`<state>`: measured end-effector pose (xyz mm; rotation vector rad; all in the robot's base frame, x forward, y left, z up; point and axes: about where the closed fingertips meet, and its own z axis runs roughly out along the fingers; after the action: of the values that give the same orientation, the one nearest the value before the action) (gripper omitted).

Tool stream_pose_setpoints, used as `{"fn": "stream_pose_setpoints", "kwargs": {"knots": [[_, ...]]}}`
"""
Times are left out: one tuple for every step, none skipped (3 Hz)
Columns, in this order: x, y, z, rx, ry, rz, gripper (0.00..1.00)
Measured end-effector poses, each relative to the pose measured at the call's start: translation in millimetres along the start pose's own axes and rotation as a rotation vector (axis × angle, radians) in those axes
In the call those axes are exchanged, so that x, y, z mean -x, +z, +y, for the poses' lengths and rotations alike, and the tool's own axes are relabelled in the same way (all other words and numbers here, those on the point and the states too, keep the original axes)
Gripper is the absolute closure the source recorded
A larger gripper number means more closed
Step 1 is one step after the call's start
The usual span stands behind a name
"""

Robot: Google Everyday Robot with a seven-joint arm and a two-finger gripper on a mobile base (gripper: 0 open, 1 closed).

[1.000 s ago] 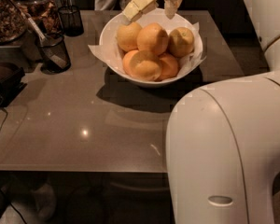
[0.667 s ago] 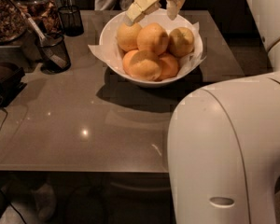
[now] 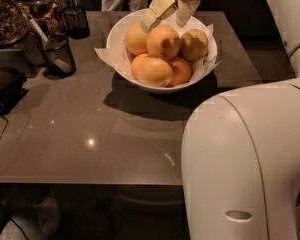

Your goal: Pick orange from white bowl

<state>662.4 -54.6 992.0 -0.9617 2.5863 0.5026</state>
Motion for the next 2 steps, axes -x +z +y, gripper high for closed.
{"fn": "stream_pose_setpoints", "kwargs": {"knots": [[-1.4,2.0,-4.4,-0.002,0.005,0.003,0.26],[-3.3,8.2,-12.1,0.0,0.017,0.008,0.3]]}}
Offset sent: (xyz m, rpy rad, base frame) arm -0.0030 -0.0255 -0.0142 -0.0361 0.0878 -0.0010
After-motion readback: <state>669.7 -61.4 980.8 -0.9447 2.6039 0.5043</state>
